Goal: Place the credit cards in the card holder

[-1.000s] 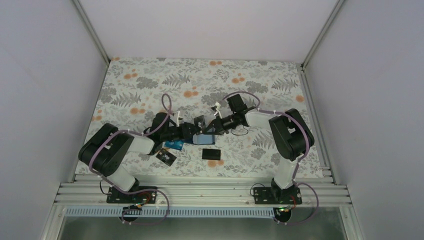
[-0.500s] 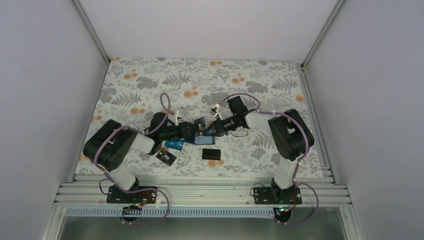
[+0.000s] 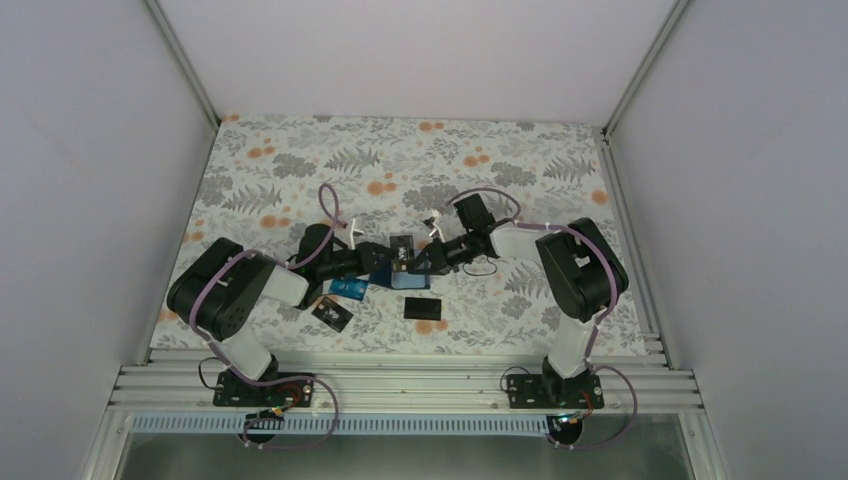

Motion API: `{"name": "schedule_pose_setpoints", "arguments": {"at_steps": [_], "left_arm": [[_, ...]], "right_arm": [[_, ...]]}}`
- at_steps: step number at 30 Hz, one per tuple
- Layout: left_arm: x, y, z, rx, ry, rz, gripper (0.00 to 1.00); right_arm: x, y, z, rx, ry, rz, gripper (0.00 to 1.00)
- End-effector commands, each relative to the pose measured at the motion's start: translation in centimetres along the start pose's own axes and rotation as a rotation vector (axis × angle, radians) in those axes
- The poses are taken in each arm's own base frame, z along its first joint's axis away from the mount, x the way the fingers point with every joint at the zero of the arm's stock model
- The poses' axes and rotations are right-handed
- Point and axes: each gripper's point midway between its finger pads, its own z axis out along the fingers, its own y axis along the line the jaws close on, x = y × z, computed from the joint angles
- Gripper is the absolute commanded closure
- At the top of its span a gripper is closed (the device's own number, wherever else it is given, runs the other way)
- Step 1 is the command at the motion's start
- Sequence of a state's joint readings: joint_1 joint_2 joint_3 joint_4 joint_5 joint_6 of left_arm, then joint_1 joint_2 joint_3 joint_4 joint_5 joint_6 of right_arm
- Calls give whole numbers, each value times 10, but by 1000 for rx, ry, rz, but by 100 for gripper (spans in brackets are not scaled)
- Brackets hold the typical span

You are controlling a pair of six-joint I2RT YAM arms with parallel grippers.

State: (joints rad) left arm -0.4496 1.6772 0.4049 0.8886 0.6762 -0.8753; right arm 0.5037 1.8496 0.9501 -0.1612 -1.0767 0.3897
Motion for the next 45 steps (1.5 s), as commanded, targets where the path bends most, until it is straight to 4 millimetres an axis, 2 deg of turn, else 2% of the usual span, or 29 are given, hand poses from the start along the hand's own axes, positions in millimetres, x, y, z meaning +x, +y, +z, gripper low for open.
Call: {"name": "schedule_pose_setpoints", "arguments": {"at_steps": [1,4,9,14,22,34,45], "left_arm": [[6,5,0,-20,18,30,98],[6,8,0,-41,31,36,98],[5,12,4,-88,58,58,98],[1,11,6,-126,59,83,98],[1,16,-1,-183,51,81,98],[4,26,-11,-232,18,57,98],[1,31,-23,-258,-10,50,98]], "right_arm": [[-9,12,-8,36,-34,-69,81],[-16,-3,-22,141,-98,-35,68],[-16,-8,-33,207,-144,-28,60],[-14,-19,-31,225,-144,3,60],[-13,-32,-13,213,-99,32,61],[3,-82,-1,329,-54,147,69],[11,-97,-3,386,-46,182,71]]}}
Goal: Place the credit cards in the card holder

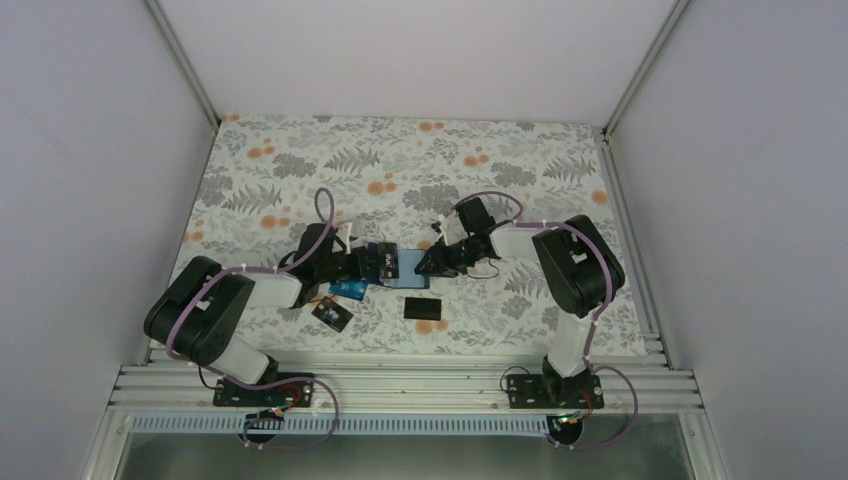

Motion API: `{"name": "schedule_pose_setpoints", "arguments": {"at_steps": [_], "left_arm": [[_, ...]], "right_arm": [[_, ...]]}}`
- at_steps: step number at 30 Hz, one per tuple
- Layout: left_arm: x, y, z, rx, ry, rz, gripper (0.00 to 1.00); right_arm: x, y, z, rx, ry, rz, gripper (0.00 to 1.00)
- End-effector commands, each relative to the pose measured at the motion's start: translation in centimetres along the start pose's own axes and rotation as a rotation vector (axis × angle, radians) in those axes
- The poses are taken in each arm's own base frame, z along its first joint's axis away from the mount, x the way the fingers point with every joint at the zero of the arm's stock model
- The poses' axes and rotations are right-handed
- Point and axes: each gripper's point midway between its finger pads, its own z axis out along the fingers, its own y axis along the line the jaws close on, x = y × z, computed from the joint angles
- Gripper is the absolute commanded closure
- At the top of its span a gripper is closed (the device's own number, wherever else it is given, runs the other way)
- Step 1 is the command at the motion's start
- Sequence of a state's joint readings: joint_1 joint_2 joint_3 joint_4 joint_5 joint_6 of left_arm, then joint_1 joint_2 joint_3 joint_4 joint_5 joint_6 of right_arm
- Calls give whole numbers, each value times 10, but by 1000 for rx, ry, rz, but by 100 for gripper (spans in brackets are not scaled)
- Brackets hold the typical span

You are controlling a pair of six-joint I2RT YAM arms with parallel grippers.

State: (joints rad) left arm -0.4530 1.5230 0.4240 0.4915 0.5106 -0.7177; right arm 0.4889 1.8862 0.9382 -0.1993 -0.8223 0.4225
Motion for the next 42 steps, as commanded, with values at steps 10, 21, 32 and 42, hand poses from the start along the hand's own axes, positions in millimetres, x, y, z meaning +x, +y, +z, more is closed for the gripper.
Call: {"name": "schedule_pose_setpoints", "arguments": {"at_steps": [10,21,32,42], "left_arm": [[-3,9,-5,-15,-24,6,98],[1,7,-1,30,-15,-21,98],[6,4,1,68,7,-85,98],[17,14,3,57,55,-165,98]], "right_arm": [[14,-40,13,129,35,74,73],[15,-40,14,125,39,78,74],[17,-41,15,125,41,79,74],[19,-41,14,127,41,77,75]]}}
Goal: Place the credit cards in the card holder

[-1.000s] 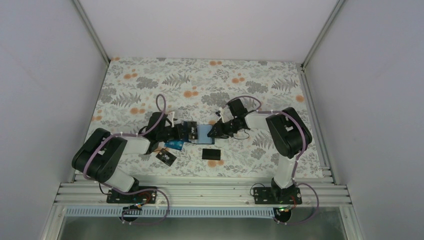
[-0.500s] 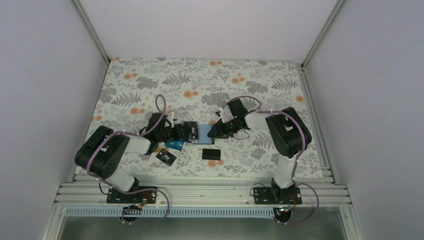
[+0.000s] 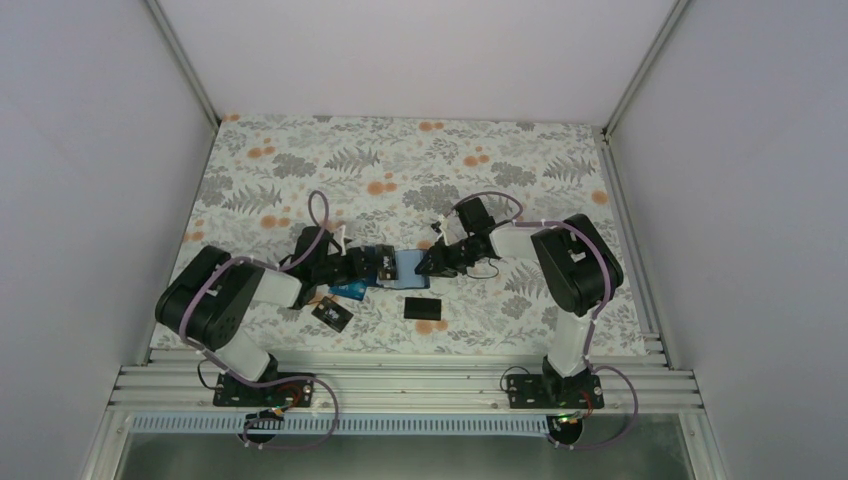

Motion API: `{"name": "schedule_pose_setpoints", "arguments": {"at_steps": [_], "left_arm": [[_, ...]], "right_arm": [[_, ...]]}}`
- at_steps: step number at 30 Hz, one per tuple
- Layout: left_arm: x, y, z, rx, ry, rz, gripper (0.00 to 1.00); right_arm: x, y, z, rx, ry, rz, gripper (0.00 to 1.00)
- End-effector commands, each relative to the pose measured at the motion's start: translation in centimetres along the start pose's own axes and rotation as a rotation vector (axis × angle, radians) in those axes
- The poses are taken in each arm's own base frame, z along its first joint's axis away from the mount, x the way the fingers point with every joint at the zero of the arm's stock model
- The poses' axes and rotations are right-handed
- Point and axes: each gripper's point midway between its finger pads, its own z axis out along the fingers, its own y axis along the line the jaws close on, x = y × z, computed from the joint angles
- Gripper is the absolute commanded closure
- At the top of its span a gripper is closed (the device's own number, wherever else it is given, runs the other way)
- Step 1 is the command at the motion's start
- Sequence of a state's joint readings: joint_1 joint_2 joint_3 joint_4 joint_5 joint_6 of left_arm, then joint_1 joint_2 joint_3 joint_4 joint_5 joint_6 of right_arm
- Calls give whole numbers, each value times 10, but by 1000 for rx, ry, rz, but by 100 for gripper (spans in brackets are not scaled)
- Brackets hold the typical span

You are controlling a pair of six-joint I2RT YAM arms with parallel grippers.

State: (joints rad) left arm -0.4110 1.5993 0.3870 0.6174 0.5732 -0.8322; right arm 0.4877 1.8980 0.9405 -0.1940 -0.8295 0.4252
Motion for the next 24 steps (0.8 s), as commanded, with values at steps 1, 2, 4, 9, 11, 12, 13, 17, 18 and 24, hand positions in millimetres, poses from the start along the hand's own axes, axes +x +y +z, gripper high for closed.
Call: {"name": "schedule_pose_setpoints", "arguments": {"at_steps": [1,2,4,9,11,12,13,17,18,24], "left_arm": [[14,4,1,17,54,-43,98],[14,5,1,17,54,-49,98],[14,6,0,19,54,-55,98],[15,3,0,34,65,-58,98],[14,2,-1,38,67,-60,98],[14,1,-1,41,67,-60,98],[14,1,-1,42,68,-61,98],[14,1,-1,43,73,-66,98],[15,2,-1,41,75,-71,98],[19,6,1,49,96,-126,98]], "right_arm": [[19,-40,12,130,36,70,75],[19,-40,12,130,36,70,75],[19,-39,11,131,33,67,75],[18,-38,9,141,28,62,75],[17,-38,8,143,26,58,75],[17,-38,8,145,25,59,75],[17,-38,8,145,25,60,75],[17,-38,8,145,25,60,75],[16,-38,8,145,24,60,75],[17,-39,8,148,27,64,75]]}}
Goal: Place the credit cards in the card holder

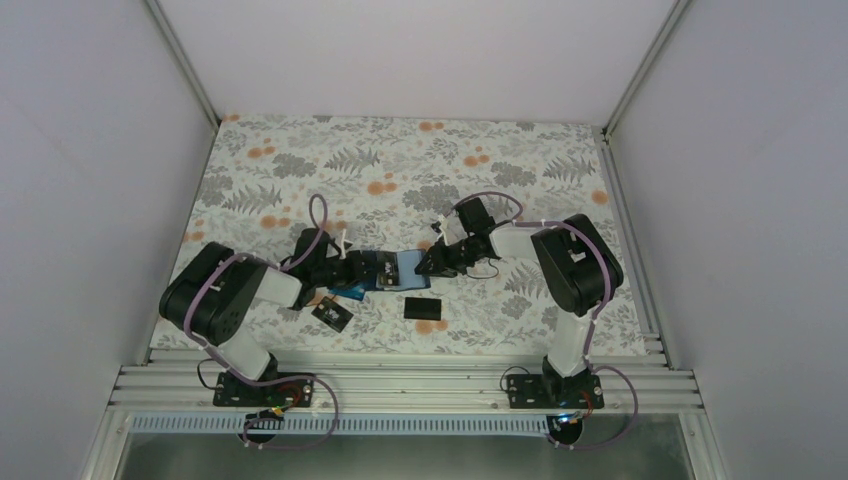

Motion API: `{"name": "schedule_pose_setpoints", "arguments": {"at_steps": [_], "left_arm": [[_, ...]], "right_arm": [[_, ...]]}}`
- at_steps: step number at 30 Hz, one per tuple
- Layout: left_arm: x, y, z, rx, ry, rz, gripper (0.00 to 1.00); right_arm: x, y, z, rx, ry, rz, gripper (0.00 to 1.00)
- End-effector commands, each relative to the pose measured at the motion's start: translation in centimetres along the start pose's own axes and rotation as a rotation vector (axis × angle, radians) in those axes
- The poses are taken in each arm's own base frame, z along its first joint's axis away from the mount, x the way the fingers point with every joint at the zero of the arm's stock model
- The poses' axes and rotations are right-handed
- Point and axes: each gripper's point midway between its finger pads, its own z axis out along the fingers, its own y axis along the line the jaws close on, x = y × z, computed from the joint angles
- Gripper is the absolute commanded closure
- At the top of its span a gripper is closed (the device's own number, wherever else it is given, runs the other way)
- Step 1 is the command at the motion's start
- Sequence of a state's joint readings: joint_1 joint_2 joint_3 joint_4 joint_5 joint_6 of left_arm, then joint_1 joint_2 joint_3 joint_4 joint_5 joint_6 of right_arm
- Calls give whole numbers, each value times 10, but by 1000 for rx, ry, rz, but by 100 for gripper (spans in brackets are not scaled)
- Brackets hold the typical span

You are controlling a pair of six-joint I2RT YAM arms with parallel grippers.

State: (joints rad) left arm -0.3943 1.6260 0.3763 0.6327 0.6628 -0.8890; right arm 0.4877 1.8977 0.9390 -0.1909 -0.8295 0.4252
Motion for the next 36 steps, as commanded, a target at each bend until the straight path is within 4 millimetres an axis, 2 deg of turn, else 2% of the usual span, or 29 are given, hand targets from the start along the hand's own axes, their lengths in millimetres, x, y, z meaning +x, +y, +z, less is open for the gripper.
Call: {"name": "schedule_pose_setpoints", "arguments": {"at_steps": [1,13,22,36], "left_arm": [[7,7,3,8,33,-60,98],[15,19,4,-4,78,-199,98],[5,4,3,21,81,-140,98],[-3,2,14,19,113,-108,98]], "right_arm": [[17,-39,8,148,27,65,75],[20,-41,9,150,34,72,75],[21,-43,10,151,38,75,74],[12,-28,-1,154,13,37,61]]}}
